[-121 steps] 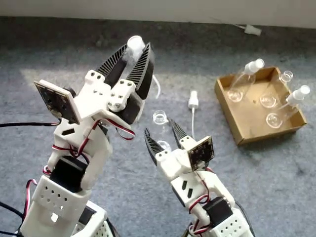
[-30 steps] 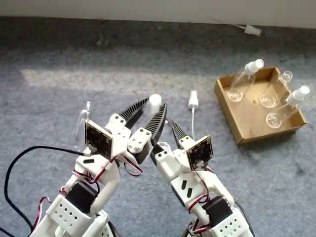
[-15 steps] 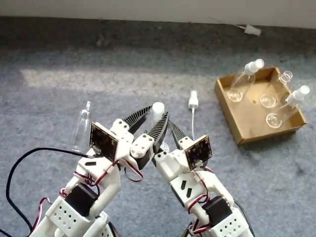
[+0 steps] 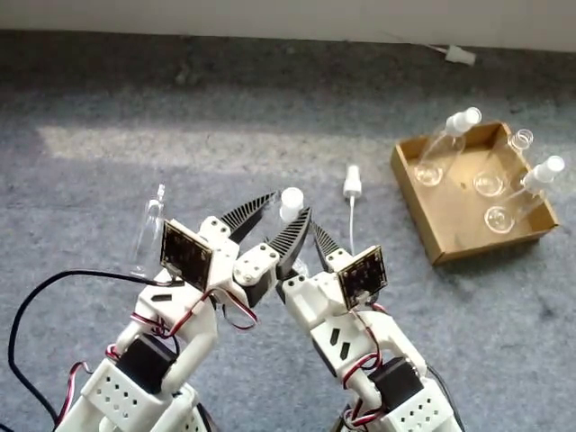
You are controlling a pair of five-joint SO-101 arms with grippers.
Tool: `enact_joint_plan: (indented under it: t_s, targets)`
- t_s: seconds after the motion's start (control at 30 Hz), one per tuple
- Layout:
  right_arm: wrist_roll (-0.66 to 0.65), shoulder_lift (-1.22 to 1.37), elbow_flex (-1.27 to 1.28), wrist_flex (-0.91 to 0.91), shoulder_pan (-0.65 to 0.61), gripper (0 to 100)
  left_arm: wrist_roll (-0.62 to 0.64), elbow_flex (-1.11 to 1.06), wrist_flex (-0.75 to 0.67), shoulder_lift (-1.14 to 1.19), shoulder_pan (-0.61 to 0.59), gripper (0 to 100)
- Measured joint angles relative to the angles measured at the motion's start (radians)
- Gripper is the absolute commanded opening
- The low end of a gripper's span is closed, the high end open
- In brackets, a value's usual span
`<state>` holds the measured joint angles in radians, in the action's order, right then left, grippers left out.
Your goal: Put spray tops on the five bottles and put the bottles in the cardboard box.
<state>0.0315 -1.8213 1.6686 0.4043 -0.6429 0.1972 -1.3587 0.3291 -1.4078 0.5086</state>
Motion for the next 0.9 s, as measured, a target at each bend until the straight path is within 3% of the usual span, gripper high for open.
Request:
enact_joint_plan:
  t_s: [0.33, 0.6, 0.9]
  targets:
    - [0.0, -0.002, 0.0, -0.002, -0.002, 8.8, 0.0, -0.006, 0.037, -0.011, -0.02, 14]
    - [0.0, -0.003, 0.0, -0.003, -0.002, 8.8, 0.0, -0.003, 0.321, -0.249, -0.02, 14]
    - [0.0, -0.003, 0.0, -0.003, -0.002, 8.8, -0.002, 0.021, 0.539, -0.41, -0.044, 13]
